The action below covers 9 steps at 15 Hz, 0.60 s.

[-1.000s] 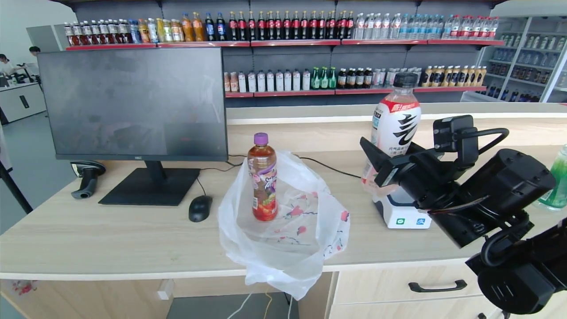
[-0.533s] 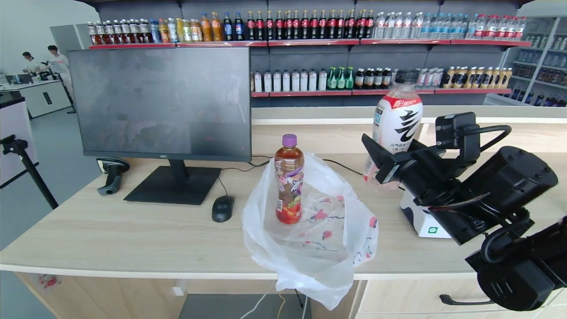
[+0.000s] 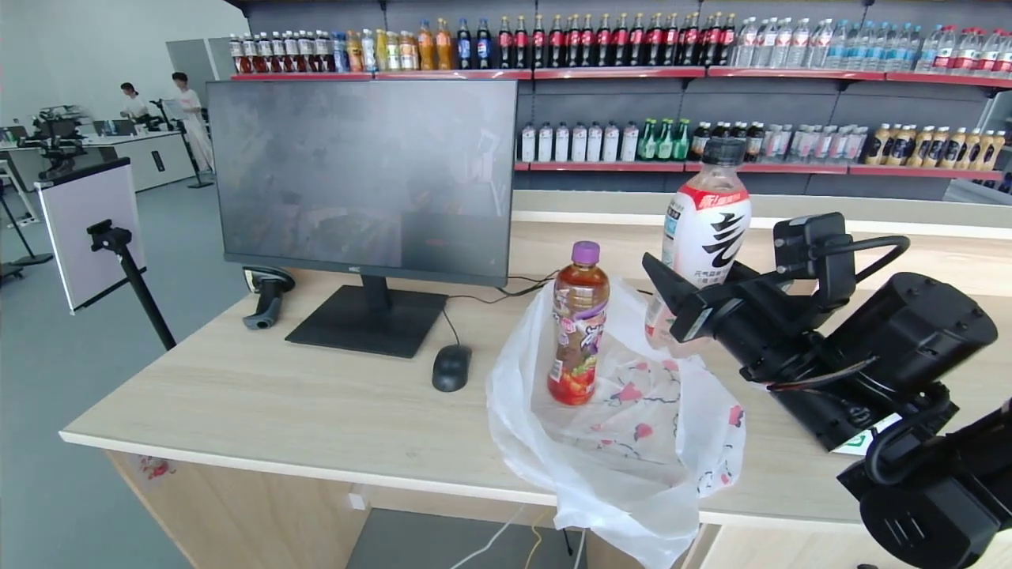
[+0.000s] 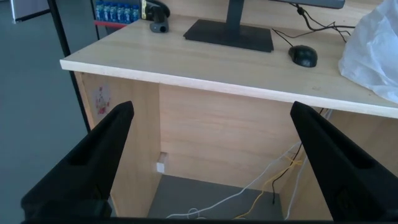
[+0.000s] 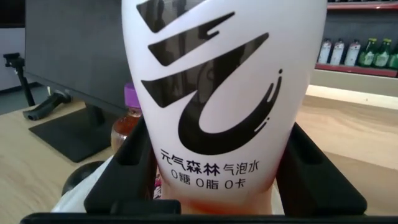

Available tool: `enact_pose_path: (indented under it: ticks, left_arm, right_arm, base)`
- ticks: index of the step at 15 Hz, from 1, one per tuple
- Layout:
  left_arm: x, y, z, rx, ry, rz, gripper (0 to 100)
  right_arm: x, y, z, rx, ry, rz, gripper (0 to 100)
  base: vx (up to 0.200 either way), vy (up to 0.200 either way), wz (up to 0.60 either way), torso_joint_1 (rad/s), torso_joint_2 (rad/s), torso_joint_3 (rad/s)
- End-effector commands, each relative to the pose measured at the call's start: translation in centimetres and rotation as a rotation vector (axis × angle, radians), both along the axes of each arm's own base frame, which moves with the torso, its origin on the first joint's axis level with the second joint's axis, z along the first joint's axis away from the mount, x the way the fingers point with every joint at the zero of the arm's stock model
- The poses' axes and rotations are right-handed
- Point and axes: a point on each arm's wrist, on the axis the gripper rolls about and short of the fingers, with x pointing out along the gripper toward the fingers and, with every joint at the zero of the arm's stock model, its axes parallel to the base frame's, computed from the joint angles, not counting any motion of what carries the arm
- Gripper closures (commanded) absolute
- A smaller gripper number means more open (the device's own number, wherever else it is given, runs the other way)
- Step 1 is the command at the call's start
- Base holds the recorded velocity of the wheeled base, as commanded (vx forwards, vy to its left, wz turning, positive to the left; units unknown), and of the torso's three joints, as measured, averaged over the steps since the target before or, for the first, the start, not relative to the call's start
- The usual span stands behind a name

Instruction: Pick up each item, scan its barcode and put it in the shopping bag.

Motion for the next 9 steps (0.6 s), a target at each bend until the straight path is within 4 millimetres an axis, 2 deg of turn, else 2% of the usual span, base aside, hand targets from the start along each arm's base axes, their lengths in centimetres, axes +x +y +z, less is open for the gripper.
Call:
enact_pose_path:
  ticks: [1,9]
  left_arm:
    - [0.0,0.0,0.0,0.000,-0.001,0.001,0]
    - [0.0,0.0,0.0,0.000,-0.002,0.001,0]
  right_arm:
    - [0.0,0.0,-0.5,-0.008,0.018,-0.002,100]
    - [2.2,-0.4,-4.3,-0.024,0.139,-0.035,100]
  base:
    - [0.000,0.000,0.00,0.000,0.00,0.000]
    - [0.000,0.000,0.00,0.000,0.00,0.000]
